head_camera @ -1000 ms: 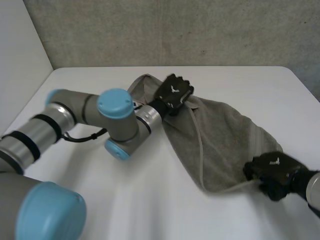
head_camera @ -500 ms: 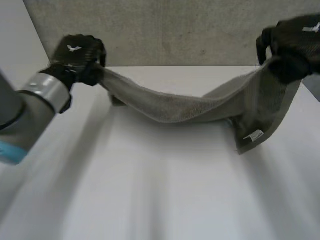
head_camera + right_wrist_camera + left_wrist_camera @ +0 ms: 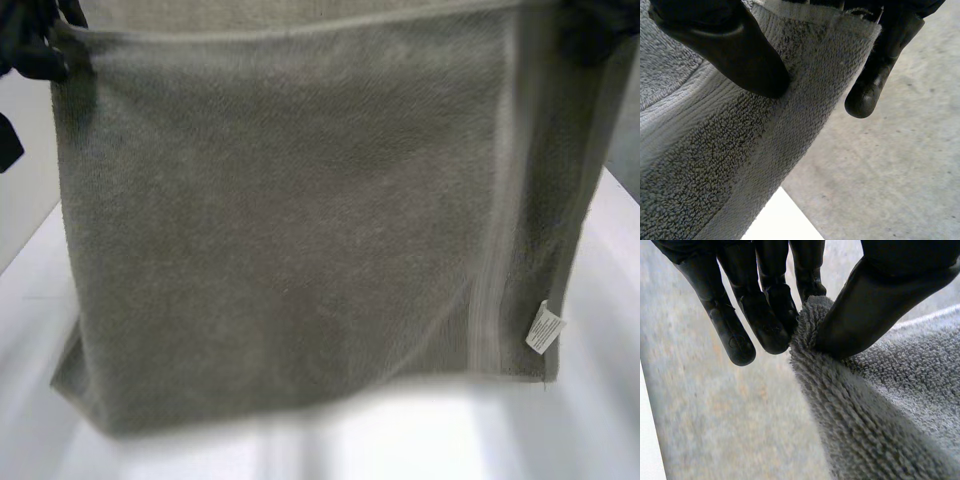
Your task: Fold the towel.
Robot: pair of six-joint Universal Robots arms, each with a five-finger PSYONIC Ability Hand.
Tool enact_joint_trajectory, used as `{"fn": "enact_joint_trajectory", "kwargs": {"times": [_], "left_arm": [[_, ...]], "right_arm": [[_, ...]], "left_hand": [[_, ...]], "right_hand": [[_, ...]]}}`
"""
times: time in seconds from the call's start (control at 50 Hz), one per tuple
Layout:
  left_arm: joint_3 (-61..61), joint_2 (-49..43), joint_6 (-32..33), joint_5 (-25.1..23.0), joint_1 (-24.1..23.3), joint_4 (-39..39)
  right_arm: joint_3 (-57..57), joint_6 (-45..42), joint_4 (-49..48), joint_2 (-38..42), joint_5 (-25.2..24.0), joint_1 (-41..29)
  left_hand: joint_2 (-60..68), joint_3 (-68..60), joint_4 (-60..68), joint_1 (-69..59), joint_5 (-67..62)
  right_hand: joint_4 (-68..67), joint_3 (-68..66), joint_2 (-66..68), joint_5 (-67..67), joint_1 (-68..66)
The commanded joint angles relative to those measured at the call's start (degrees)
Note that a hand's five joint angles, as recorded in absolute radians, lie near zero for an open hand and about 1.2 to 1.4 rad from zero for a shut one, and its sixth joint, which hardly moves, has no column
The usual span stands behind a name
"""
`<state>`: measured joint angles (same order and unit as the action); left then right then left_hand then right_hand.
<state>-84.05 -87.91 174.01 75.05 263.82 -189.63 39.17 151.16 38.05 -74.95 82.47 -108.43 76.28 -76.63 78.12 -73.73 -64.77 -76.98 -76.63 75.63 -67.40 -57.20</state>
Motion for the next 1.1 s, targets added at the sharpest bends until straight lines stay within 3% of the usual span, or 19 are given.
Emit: {"fn": "enact_joint_trajectory", "kwargs": {"times": [0.02, 0.14, 0.24, 0.36, 0.5, 0.66, 0.76, 0.94, 1.1], "left_arm": [[6.69, -15.33, 0.10, 0.19, -1.02, -0.12], [14.62, -24.94, -0.07, 0.37, -2.17, -0.12], [28.74, -33.01, -1.04, 1.76, -4.89, -0.47], [41.14, -34.17, -3.41, 6.24, -5.24, -0.91], [44.76, -31.71, -6.67, 10.12, -5.59, -2.06], [31.41, -27.75, -11.59, 9.77, -4.36, -2.58], [14.92, -27.05, -11.50, 8.98, -3.31, -5.21], [-8.64, -28.36, -11.24, 8.45, -1.73, -13.20], [-17.98, -28.20, -10.54, 8.36, 0.64, -15.24]], "right_arm": [[-3.04, -4.91, -2.79, 11.38, 4.79, -7.22], [-8.13, -5.79, -11.48, 19.21, 10.33, -11.54], [-14.27, -7.54, -19.22, 22.73, 12.27, -11.63], [-24.91, -7.73, -26.96, 23.80, 11.58, -11.46], [-28.80, -6.93, -28.47, 22.74, 8.32, -10.22], [-20.63, -6.32, -17.57, 22.13, 1.73, -8.55], [-6.52, -7.02, -11.78, 21.87, -1.43, -7.50], [18.70, -9.47, -16.76, 19.41, -3.80, -6.36], [34.45, -12.29, -24.68, 14.84, -3.81, -6.97]], "left_hand": [[3.72, -3.37, 1.88, -6.27, -5.23], [3.72, -3.37, 1.88, -6.27, -5.23], [3.72, -3.37, 1.88, -6.27, -5.23], [3.72, -3.37, 1.88, -6.27, -5.23], [3.72, -3.37, 1.88, -6.27, -5.23], [3.72, -3.37, 1.88, -6.27, -5.23], [3.72, -3.37, 1.88, -6.27, -5.23], [3.72, -3.37, 1.88, -6.27, -5.23], [3.72, -3.37, 1.88, -6.27, -5.23]], "right_hand": [[-3.02, -3.37, 4.37, -2.60, -22.80], [-3.02, -3.37, 4.37, -2.60, -22.80], [-3.02, -3.37, 4.37, -2.60, -22.80], [-3.02, -3.37, 4.37, -2.60, -22.80], [-3.02, -3.37, 4.37, -2.60, -22.80], [-3.02, -3.37, 4.37, -2.60, -22.80], [-3.02, -3.37, 4.37, -2.60, -22.80], [-3.02, -3.37, 4.37, -2.60, -22.80], [-3.02, -3.37, 4.37, -2.60, -22.80]]}}
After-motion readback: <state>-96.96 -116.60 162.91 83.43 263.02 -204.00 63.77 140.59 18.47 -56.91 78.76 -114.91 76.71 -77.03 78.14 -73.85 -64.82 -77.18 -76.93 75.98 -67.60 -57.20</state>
